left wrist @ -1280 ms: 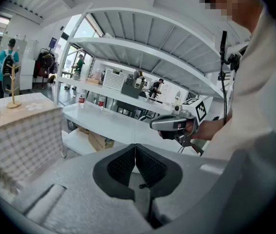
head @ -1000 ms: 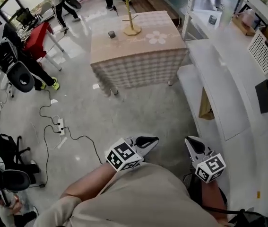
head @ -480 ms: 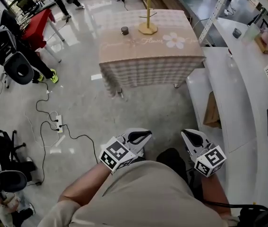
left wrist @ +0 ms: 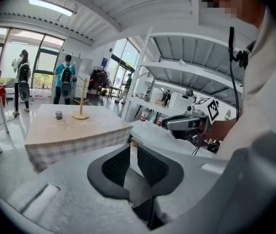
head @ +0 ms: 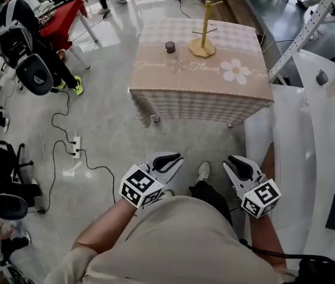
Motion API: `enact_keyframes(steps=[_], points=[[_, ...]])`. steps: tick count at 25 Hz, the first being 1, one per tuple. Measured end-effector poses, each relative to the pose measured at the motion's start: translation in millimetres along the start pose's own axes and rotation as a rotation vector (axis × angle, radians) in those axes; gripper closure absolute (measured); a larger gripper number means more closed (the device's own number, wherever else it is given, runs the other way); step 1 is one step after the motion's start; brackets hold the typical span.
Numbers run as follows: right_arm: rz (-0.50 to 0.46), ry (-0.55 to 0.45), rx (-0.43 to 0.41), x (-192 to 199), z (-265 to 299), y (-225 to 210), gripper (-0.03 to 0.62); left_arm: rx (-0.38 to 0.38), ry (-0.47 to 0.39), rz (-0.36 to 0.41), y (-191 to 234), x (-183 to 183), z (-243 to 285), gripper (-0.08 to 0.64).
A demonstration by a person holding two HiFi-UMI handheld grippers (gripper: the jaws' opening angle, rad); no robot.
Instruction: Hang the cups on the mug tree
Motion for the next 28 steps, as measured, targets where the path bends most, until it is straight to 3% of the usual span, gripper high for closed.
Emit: enact_keyframes(steps=[6, 11, 16, 21, 28], points=[[-0.060, 0.026, -0.082, -76, 31, -103, 0.499, -0.132, -0.029, -0.055, 53, -83, 68, 0.481], [-0.050, 0.051, -0.114, -89, 49, -165, 0.499, -0.229, -0.023, -0.022, 93, -116, 99, 0.466], [-0.027, 0.050, -0.134, -89, 72, -200, 0.499, -0.284, 0.013, 0.007, 142, -129, 114, 0.465], [-0.031, 0.053, -0.127, -96, 105, -214, 0.499, -0.291, 0.039, 0.057, 209, -139, 119, 0.463], [0.006, 0.050, 0.022, -125, 164, -241, 0.499, -0.212, 0.105, 0.193, 343, -172, 133, 0.463]])
Point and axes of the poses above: the fingertips, and each gripper's own axes: z forward along the fingers, y to its left, x out of its underside, the point moved 8 cm from there along -z, backward along the fingers, and after that the axes turned 4 degrees about -y, right-handed, at the moved point
